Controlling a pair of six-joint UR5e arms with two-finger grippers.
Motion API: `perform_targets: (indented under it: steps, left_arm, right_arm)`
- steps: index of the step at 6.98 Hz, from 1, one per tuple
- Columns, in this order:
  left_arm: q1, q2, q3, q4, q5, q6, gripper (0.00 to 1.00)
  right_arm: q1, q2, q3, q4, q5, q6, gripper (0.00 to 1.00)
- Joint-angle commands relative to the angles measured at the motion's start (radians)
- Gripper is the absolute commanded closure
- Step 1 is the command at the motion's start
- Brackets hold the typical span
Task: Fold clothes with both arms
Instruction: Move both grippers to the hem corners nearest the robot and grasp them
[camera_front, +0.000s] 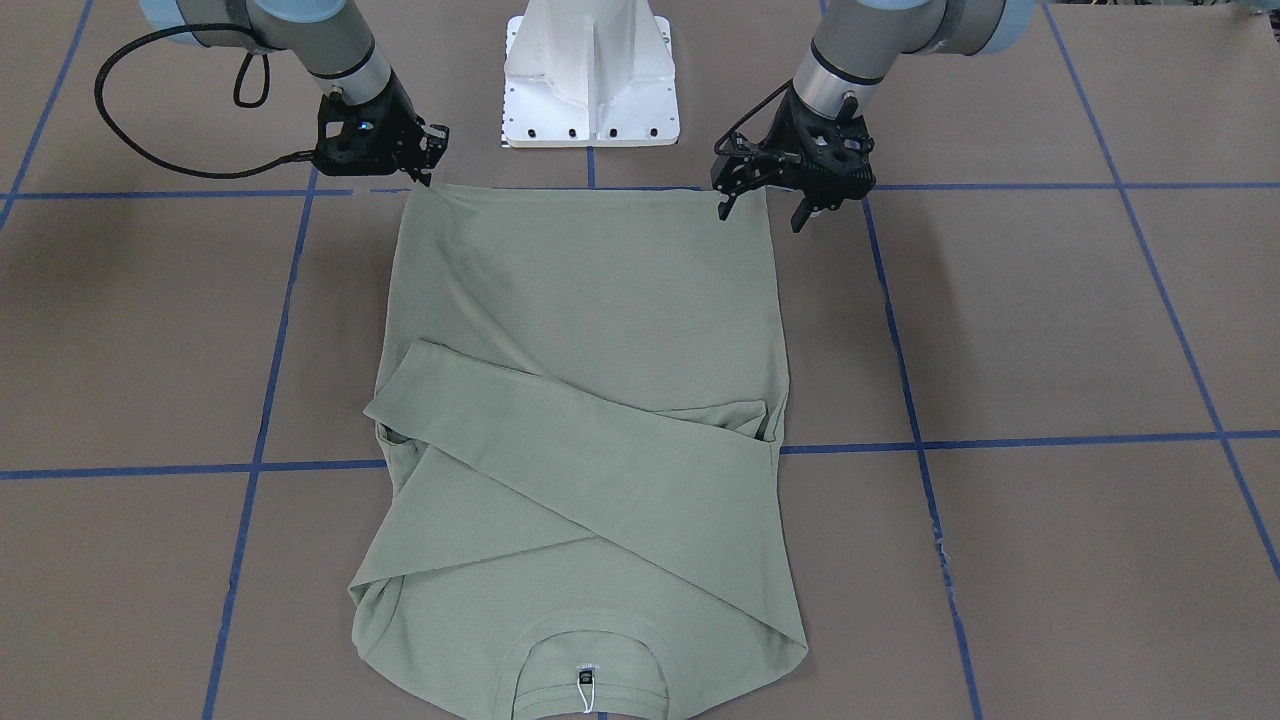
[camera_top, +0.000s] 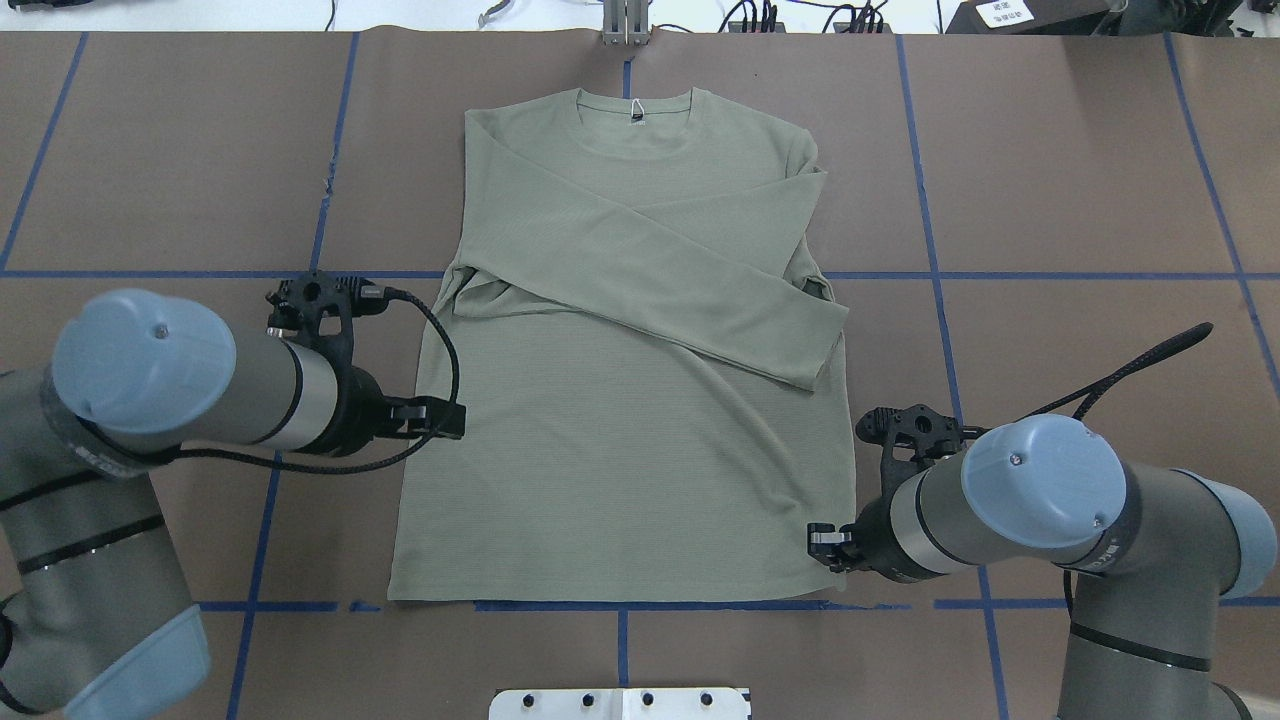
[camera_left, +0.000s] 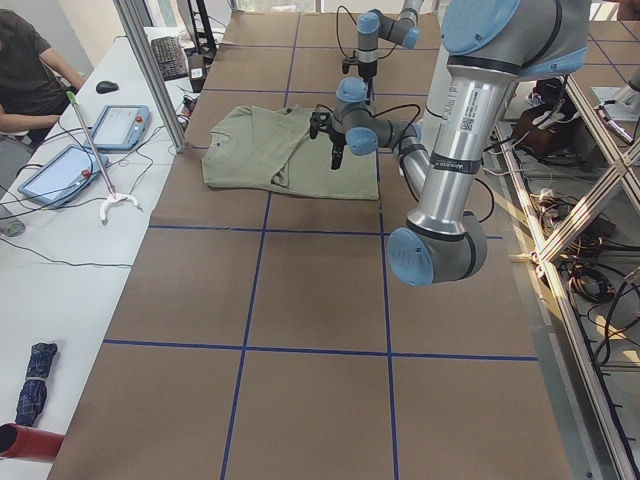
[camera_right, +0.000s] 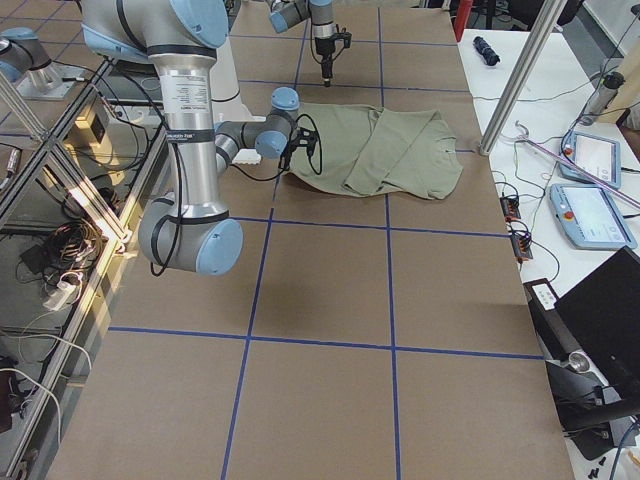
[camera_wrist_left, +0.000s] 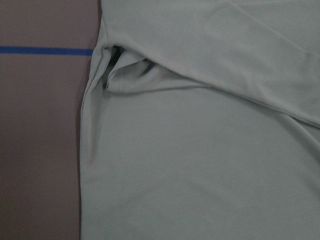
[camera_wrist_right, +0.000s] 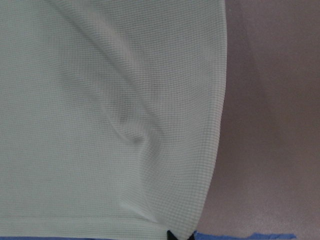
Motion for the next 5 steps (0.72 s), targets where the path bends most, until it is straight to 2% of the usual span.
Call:
perform_targets:
  steps: [1,5]
  left_arm:
    - [0.135,0.039,-0.002,0.046,0.096,-0.108,0.03]
    - [0.198,0.048,0.02,0.07,0.144,-0.171,0.19]
  right_arm:
    - [0.006,0.005,0.014,0.001,-0.004,0.017,1.0]
    - [0.012,0.013,0.014,0.001,-0.002,0.017,1.0]
